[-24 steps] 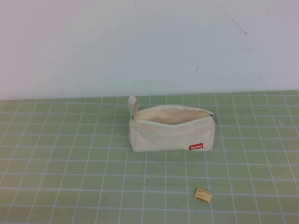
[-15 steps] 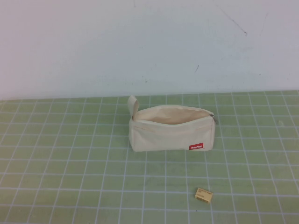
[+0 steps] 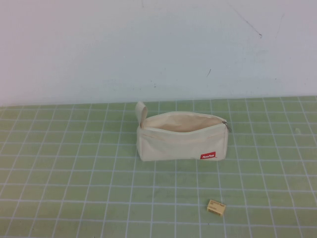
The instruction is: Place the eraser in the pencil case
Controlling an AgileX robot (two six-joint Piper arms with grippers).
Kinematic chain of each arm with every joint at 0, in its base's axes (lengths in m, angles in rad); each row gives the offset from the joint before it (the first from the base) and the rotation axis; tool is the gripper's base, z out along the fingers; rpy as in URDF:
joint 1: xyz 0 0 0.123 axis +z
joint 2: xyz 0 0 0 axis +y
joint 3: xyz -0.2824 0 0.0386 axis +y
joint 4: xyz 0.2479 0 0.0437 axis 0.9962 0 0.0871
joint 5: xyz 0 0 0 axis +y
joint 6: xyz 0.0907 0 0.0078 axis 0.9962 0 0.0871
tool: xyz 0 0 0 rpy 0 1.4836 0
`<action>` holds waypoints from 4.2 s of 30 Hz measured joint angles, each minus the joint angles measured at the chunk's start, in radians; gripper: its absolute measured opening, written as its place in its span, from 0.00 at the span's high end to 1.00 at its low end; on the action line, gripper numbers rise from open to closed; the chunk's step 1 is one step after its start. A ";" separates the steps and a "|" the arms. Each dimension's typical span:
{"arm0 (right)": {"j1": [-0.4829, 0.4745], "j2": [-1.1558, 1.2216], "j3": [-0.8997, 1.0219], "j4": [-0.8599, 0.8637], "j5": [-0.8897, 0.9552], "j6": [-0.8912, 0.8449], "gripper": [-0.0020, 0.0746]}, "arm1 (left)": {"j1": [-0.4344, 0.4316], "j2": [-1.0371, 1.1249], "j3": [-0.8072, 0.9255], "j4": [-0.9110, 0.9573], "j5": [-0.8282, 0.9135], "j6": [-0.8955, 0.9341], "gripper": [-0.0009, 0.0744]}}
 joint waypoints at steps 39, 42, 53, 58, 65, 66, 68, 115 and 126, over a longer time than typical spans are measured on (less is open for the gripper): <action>-0.002 0.354 -0.719 0.137 0.031 -0.155 0.98 | 0.000 0.000 0.000 0.000 0.000 0.000 0.99; -0.002 0.536 -0.810 0.135 0.209 -0.253 0.98 | 0.000 0.000 0.000 0.000 0.000 0.000 0.99; 0.038 1.070 -0.844 0.351 0.357 -0.765 0.98 | 0.000 0.000 0.000 0.000 0.000 0.000 0.99; 0.202 1.291 -0.848 0.349 0.325 -0.861 0.98 | 0.000 0.000 0.000 0.000 0.000 0.000 0.99; 0.453 1.570 -0.946 0.326 0.313 -0.845 0.91 | 0.000 0.000 0.000 0.000 0.000 0.000 0.99; 0.474 1.598 -0.972 0.324 0.325 -0.842 0.86 | 0.000 0.000 0.000 0.000 0.000 0.000 0.99; 0.520 1.661 -1.024 0.322 0.351 -0.837 0.72 | 0.000 0.000 0.000 0.000 0.000 0.000 0.99; 0.641 2.022 -1.788 0.359 0.838 -0.817 0.71 | 0.000 0.000 -0.002 0.000 0.000 0.000 0.99; 0.641 2.029 -2.045 0.198 0.652 -0.745 0.71 | 0.000 0.000 -0.002 0.000 0.000 0.000 0.99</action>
